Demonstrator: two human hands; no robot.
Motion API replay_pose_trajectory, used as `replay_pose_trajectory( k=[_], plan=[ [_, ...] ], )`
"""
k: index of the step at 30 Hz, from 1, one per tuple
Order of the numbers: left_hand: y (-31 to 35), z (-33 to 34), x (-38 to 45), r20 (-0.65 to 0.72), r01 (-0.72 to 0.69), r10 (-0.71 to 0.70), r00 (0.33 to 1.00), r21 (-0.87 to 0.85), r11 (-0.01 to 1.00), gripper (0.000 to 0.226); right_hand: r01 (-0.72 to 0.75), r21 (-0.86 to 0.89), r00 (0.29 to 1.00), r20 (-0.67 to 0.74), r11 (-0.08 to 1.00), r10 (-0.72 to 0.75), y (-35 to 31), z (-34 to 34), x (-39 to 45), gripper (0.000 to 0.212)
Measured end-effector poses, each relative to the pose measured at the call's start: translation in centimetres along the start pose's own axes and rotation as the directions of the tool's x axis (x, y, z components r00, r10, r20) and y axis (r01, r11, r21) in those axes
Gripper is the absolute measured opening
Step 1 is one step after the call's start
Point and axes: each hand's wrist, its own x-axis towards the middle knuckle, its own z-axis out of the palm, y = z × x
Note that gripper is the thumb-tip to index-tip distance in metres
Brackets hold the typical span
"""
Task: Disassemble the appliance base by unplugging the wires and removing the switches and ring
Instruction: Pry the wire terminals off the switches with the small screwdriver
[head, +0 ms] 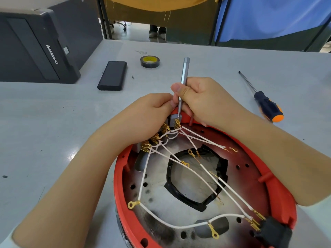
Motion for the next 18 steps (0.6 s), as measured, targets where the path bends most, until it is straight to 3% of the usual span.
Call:
replay_pose_trajectory(
  k=[5, 18],
  plan=[
    [-0.2, 0.0, 0.1, -0.016, -0.015, 0.016, 1.0, 0.021, 1.0, 0.031, 0.12, 0.089, 0.989, -0.103, 0.989, -0.11, 0.5, 0.2, -1.3, 0.028],
    [-0.4, -0.1, 0.3, -0.036, -0.041, 0.042, 0.998, 0.006, 0.999, 0.034, 0.09, 0.005, 0.996, -0.001, 0.996, -0.09, -0.3, 0.4, -0.3, 0.032]
  ],
)
